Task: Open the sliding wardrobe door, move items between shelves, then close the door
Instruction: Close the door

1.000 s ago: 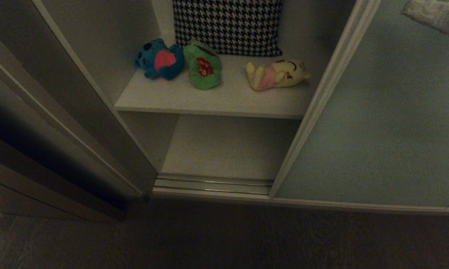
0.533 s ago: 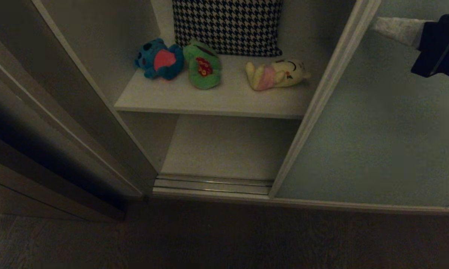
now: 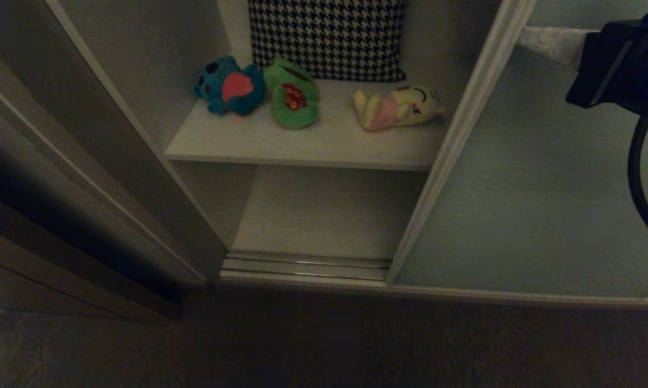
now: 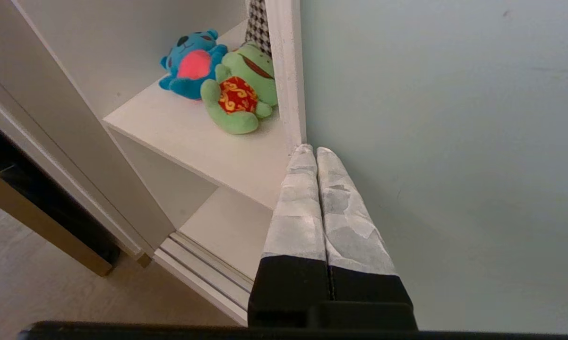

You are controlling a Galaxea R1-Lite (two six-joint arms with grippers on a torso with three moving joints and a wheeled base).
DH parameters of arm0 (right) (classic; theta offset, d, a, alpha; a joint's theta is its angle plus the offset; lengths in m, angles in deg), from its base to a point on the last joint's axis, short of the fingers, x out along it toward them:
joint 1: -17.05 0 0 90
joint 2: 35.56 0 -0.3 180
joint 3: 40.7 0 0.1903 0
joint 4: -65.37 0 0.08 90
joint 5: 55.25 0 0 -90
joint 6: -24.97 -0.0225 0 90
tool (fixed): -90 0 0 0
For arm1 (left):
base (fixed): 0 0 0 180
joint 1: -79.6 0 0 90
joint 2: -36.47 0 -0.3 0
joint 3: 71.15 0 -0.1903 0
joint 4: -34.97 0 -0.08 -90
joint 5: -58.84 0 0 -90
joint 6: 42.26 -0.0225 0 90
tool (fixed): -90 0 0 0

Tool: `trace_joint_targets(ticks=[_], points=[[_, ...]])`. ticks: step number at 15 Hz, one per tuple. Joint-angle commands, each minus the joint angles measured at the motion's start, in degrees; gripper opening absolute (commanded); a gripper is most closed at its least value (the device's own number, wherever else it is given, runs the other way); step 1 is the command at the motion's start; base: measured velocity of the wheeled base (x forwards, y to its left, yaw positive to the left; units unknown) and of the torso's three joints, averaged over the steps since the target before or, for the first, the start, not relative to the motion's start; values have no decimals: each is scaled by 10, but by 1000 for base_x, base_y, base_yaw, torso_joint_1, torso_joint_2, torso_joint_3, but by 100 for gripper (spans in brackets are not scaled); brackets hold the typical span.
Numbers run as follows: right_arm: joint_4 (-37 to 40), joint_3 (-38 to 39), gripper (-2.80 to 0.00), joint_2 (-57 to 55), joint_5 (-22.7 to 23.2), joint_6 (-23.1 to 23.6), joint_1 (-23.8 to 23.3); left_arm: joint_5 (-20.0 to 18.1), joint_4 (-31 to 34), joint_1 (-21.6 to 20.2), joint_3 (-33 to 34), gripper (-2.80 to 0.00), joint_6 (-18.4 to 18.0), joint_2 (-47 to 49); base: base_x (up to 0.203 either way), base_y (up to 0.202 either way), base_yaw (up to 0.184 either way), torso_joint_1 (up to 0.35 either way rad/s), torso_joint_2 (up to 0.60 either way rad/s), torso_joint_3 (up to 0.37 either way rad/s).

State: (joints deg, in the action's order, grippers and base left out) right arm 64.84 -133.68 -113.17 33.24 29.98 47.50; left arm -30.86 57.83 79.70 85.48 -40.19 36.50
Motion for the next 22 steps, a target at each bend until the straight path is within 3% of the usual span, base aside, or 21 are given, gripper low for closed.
trace_joint_targets(ticks=[1, 3, 7, 12, 15, 18, 22], points=[[2, -8, -280, -13, -1, 1, 21, 0, 0, 0, 0, -280, 0, 0, 0, 0, 0, 0, 0, 0], [0, -23, -280, -33, -4, 2, 55, 0, 0, 0, 0, -280, 0, 0, 0, 0, 0, 0, 0, 0], [-1, -78, -280, -90, -57, 4, 114, 0, 0, 0, 0, -280, 0, 0, 0, 0, 0, 0, 0, 0], [15, -118, -280, -116, -61, 15, 194, 0, 0, 0, 0, -280, 0, 0, 0, 0, 0, 0, 0, 0], [22, -110, -280, -72, -61, 17, 196, 0, 0, 0, 0, -280, 0, 0, 0, 0, 0, 0, 0, 0], [79, -77, -280, 1, -65, 17, 191, 0, 0, 0, 0, -280, 0, 0, 0, 0, 0, 0, 0, 0], [136, 11, -280, 132, -75, 14, 65, 0, 0, 0, 0, -280, 0, 0, 0, 0, 0, 0, 0, 0]])
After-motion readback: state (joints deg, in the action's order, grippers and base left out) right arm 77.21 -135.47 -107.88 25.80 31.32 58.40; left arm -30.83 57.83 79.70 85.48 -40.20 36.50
